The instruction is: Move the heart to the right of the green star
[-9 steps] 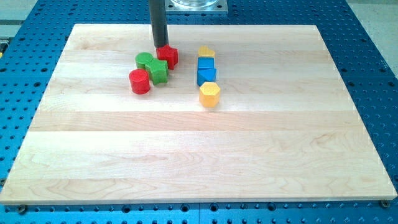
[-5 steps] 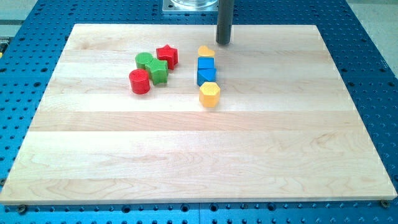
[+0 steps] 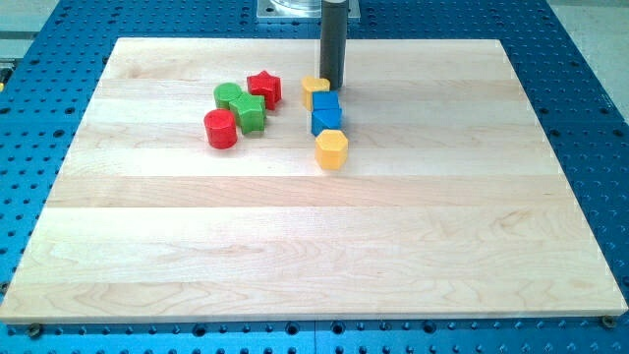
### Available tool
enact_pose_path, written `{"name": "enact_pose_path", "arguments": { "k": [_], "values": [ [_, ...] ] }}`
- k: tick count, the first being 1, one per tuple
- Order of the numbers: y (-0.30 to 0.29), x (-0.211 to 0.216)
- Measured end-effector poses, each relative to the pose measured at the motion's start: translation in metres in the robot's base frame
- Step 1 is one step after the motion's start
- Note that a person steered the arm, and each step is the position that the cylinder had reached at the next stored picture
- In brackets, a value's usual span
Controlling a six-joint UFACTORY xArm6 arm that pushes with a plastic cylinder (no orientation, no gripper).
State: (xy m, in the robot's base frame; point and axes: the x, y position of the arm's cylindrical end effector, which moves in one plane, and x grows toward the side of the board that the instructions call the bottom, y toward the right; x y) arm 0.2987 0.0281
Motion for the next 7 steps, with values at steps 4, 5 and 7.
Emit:
{"name": "enact_pose_path", "arguments": {
  "k": [4,5,7],
  "values": [
    [-0.039,0.044],
    [-0.006,0.028],
    [-0.002,0.068]
  ]
}}
